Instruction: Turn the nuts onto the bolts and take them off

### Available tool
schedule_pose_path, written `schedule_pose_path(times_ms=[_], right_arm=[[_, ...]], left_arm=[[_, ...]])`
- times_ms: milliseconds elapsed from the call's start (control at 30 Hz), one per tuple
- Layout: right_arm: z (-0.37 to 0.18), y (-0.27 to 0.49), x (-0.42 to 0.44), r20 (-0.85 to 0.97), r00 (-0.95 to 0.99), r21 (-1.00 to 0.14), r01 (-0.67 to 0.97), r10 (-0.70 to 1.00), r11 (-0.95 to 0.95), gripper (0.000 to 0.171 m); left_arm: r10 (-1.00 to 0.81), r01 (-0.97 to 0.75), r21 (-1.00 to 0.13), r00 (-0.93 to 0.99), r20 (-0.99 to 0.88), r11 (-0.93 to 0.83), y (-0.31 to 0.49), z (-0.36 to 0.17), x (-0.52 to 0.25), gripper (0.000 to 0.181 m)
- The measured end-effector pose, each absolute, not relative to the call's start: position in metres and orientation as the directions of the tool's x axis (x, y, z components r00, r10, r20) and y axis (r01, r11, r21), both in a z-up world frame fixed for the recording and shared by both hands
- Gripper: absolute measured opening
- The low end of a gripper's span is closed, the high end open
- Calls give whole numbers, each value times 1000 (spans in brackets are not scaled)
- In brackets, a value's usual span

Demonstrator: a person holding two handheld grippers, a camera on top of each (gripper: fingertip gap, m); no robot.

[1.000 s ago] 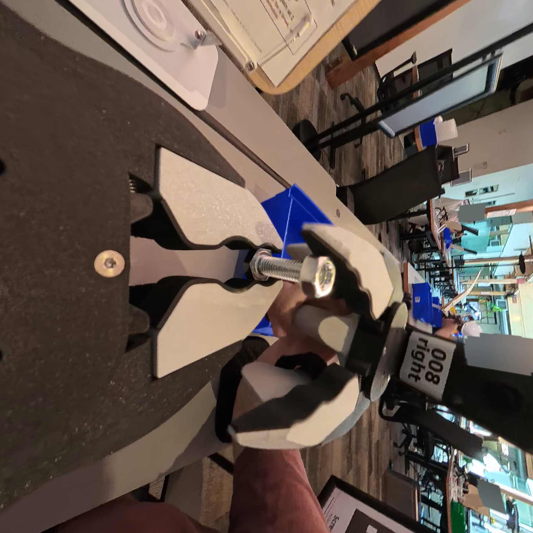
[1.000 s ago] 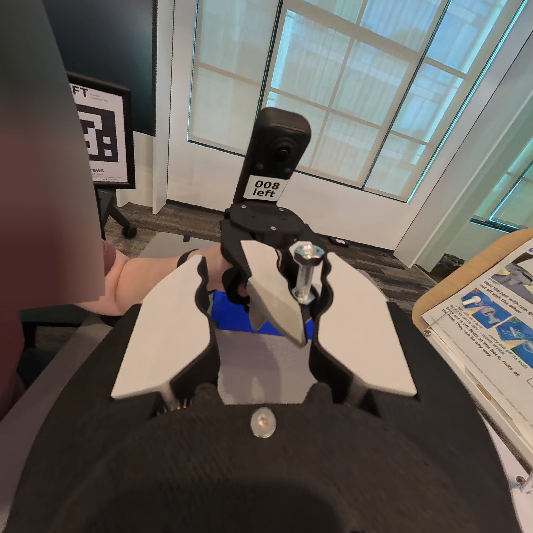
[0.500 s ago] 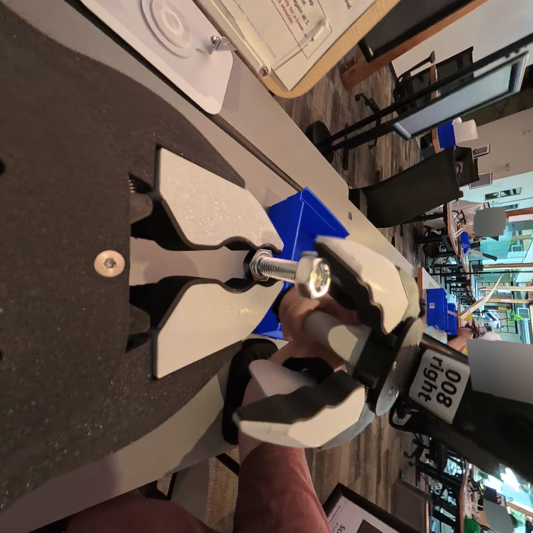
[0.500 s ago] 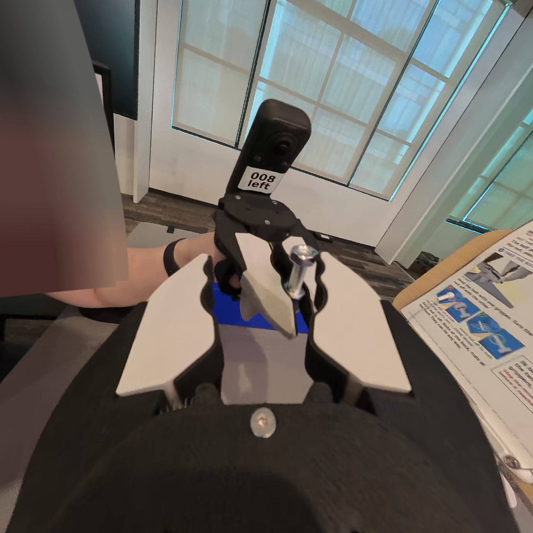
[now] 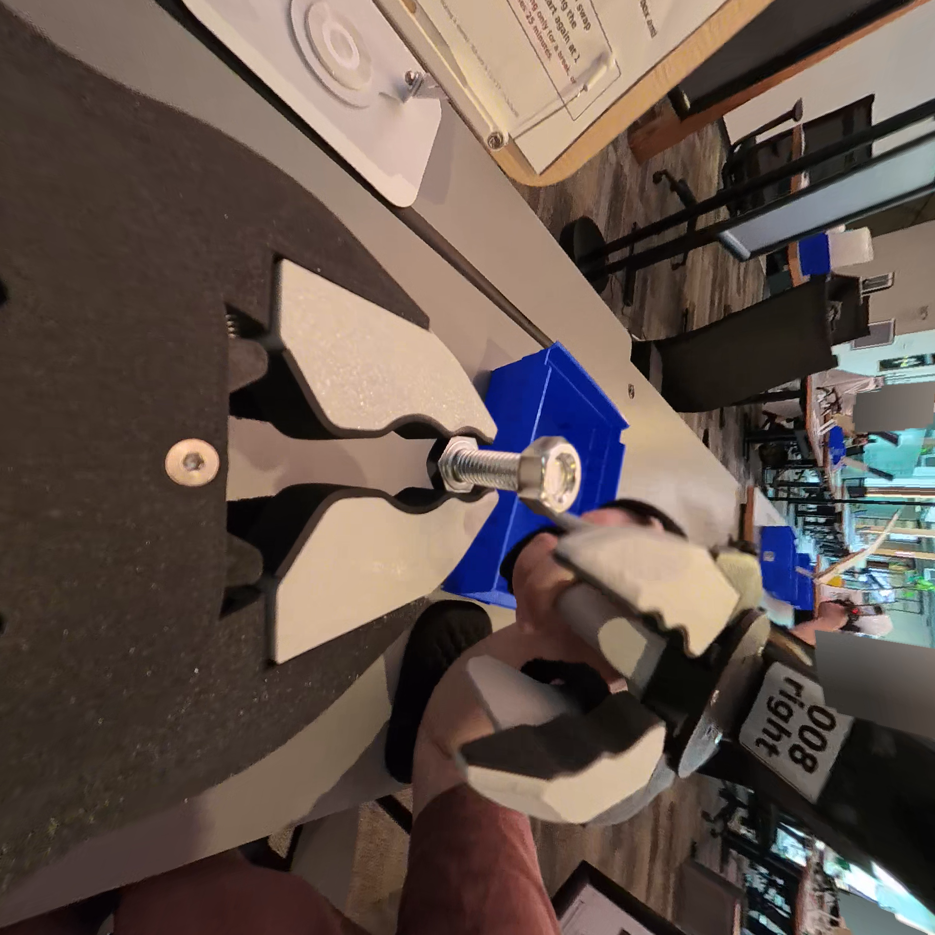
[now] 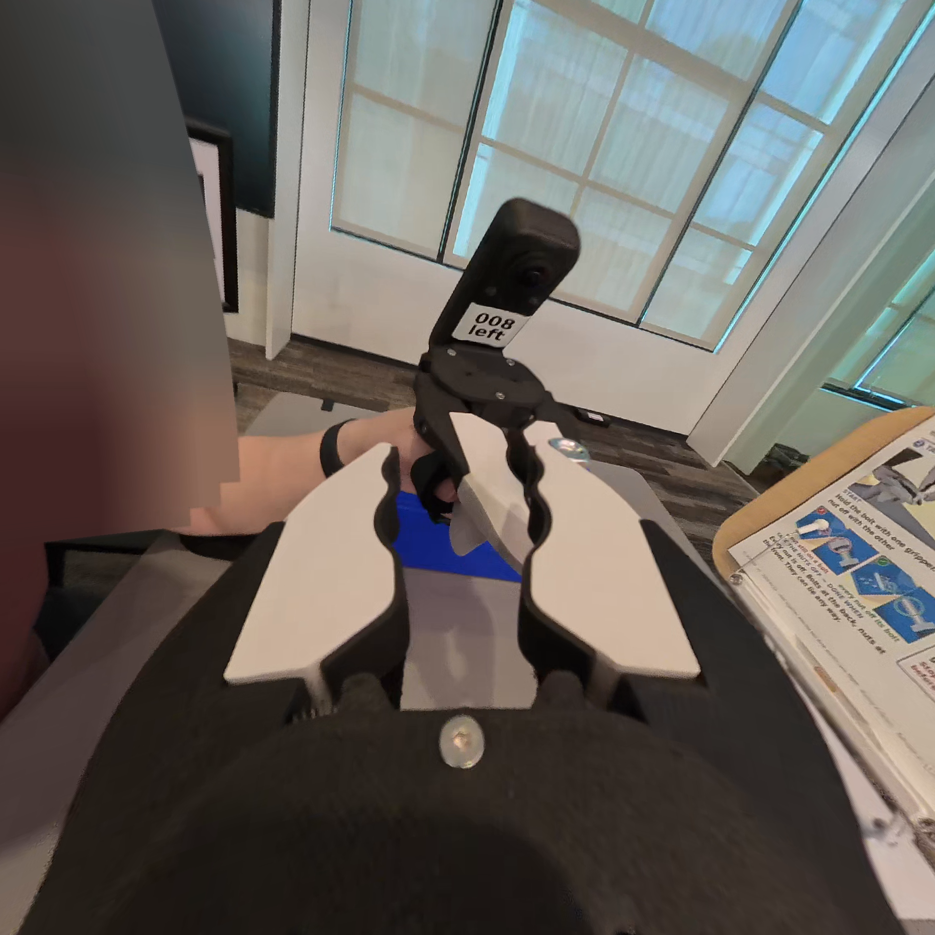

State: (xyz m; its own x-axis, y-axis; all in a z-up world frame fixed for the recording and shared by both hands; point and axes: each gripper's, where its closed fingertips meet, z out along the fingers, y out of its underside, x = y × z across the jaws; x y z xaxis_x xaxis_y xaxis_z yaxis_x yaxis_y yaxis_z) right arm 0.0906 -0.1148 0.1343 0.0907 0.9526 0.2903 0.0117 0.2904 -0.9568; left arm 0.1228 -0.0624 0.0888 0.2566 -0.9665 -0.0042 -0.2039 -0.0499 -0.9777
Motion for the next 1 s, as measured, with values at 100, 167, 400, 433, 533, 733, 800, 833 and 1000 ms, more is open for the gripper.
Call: schedule_pose_path(times_ms=[100, 167, 400, 433, 533, 733, 800, 833, 1000], right_arm=[[142, -107, 94, 258, 142, -964, -34, 956, 265, 65], [138, -100, 90, 276, 172, -958, -28, 946, 284, 74], [125, -106, 85, 301, 129, -953, 65, 945, 295, 70], [126, -109, 88, 300, 106, -953, 71, 948, 294, 57], [138, -108, 94, 271, 125, -962, 4, 954, 273, 63], [124, -102, 75, 268, 141, -963, 16, 953, 268, 82], [119, -107, 71, 274, 120, -962, 42, 954, 271, 86], [118, -105, 72, 285, 132, -958, 61, 949, 279, 89], [133, -111, 88, 270, 108, -963, 19, 957, 269, 65]], left_arm=[[-978, -193, -979, 209, 19, -60, -70, 93, 122, 14], [-982, -224, -974, 188, -18, -25, -78, 89, 129, 14], [-973, -209, -978, 228, -19, -30, -71, 91, 126, 14], [-971, -176, -983, 241, 8, -52, -66, 96, 121, 14], [-969, -154, -985, 242, 39, -78, -61, 99, 111, 14], [-986, -247, -969, 163, -35, -7, -85, 83, 140, 14], [-981, -247, -969, 192, -43, -6, -79, 82, 140, 14], [-977, -228, -974, 211, -32, -17, -74, 84, 136, 14], [-946, -159, -984, 324, 23, -78, -47, 96, 105, 14]])
